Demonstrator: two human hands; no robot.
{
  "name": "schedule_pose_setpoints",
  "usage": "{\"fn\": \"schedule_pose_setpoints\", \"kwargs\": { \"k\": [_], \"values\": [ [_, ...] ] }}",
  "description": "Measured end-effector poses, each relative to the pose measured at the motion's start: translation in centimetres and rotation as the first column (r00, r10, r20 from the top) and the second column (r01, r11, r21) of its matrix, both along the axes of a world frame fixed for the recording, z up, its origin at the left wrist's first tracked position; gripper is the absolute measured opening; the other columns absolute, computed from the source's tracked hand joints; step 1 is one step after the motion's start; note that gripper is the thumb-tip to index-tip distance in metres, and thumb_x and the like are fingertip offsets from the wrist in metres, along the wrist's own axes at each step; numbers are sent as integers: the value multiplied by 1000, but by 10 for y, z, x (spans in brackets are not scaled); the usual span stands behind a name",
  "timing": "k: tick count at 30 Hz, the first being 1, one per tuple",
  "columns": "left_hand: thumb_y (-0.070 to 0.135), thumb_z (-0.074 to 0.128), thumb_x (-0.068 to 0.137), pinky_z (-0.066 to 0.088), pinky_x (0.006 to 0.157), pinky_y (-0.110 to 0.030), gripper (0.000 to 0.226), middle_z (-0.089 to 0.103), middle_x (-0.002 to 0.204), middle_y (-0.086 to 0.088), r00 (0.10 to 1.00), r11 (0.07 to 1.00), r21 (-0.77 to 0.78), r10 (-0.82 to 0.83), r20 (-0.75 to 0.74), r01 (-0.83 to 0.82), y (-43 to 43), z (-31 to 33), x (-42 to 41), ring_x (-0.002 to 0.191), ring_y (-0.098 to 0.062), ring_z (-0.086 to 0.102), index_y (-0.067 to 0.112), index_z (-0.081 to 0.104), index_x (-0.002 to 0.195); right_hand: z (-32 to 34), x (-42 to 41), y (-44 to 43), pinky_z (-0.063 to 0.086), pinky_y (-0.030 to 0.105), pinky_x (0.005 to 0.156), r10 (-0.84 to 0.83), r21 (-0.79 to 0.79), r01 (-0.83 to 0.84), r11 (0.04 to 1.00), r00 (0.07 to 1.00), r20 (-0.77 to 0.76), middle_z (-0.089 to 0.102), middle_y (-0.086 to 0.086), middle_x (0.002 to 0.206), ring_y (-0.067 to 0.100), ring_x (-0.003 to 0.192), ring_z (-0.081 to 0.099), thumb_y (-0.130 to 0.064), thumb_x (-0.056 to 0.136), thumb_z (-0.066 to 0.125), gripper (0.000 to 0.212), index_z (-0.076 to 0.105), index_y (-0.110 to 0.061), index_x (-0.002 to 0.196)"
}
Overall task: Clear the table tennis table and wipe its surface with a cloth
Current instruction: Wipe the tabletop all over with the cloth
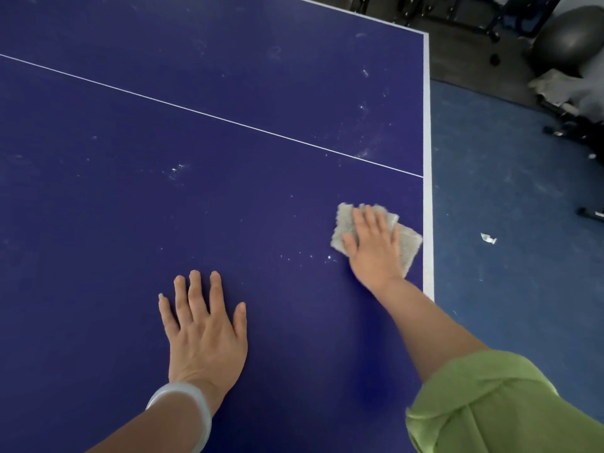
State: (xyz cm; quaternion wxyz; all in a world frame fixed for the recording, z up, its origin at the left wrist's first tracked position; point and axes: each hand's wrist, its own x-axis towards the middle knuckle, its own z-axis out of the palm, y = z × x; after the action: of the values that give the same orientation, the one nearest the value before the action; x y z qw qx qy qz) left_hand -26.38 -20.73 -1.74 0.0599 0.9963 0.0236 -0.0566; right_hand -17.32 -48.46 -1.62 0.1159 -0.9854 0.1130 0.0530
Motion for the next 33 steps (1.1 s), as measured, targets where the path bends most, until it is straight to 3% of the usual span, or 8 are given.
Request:
{"fn": "schedule_pose_setpoints", "kwargs": {
  "k": [4, 8, 14, 20, 22, 26, 30, 33],
  "values": [
    [52, 12, 94, 11, 119, -59, 76, 28, 155, -24, 1000, 1000, -9, 5, 10, -5, 1, 0, 0, 147, -40, 18, 5, 34, 150, -6, -30, 11, -15, 37, 121, 394, -32, -394, 919, 919, 3, -8, -16, 163, 7, 150, -16, -54, 100, 5, 61, 1, -33, 158],
    [50, 17, 95, 16, 117, -62, 74, 33, 152, -26, 999, 1000, -18, 0, 34, 1, 1, 0, 0, 145, -42, 23, 2, 39, 147, -5, -9, -53, -7, 42, 123, 69, -22, -68, 997, 997, 33, 3, -13, 165, 9, 152, -7, -48, 103, 19, 57, 9, -33, 157],
    [49, 18, 95, 19, 117, -62, 73, 35, 152, -26, 1000, 1000, -4, 9, 18, -9, -1, 2, 1, 145, -41, 25, 3, 40, 146, 0, 84, -45, -7, 50, 121, -249, -9, 249, 968, 968, -26, 0, -2, 166, 20, 152, -6, -41, 105, 20, 58, 7, -23, 159],
    [48, 21, 95, 23, 115, -63, 70, 37, 150, -25, 999, 1000, 0, 15, 35, -15, 1, 2, 2, 144, -42, 28, 4, 43, 145, -8, 54, 5, -4, 43, 123, 290, -27, -290, 957, 957, 15, 0, -12, 165, 11, 152, -8, -45, 104, 14, 57, 8, -28, 158],
    [48, 22, 95, 25, 114, -63, 70, 39, 150, -25, 999, 1000, 0, 14, 37, -14, 1, 2, 2, 143, -42, 29, 3, 44, 144, -7, 54, -23, 4, 47, 123, 184, -30, -183, 983, 982, 38, 8, -9, 165, 13, 152, -1, -43, 104, 19, 56, 16, -26, 157],
    [47, 24, 94, 28, 112, -64, 69, 41, 148, -25, 999, 1000, -10, 13, 53, -12, 0, 1, 3, 142, -42, 32, 3, 46, 142, -4, 86, -51, -4, 52, 121, -289, 13, 288, 957, 957, 15, 7, -2, 166, 19, 152, -1, -41, 105, 23, 57, 14, -23, 158],
    [48, 24, 95, 28, 112, -63, 68, 40, 149, -24, 999, 1000, 0, 11, 46, -11, 1, -1, 3, 143, -41, 31, 4, 45, 143, 3, 150, -11, -8, 51, 121, -340, 74, 341, 937, 940, -28, 3, 0, 166, 22, 152, -5, -42, 104, 21, 60, 8, -20, 158],
    [49, 23, 96, 27, 113, -62, 68, 39, 151, -22, 999, 1000, 13, 18, 39, -19, 1, -2, 4, 144, -39, 29, 6, 42, 145, 8, 180, 45, -10, 49, 121, -215, 152, 222, 963, 974, -66, 3, -2, 166, 20, 152, -5, -41, 104, 20, 59, 8, -23, 158]
  ]
}}
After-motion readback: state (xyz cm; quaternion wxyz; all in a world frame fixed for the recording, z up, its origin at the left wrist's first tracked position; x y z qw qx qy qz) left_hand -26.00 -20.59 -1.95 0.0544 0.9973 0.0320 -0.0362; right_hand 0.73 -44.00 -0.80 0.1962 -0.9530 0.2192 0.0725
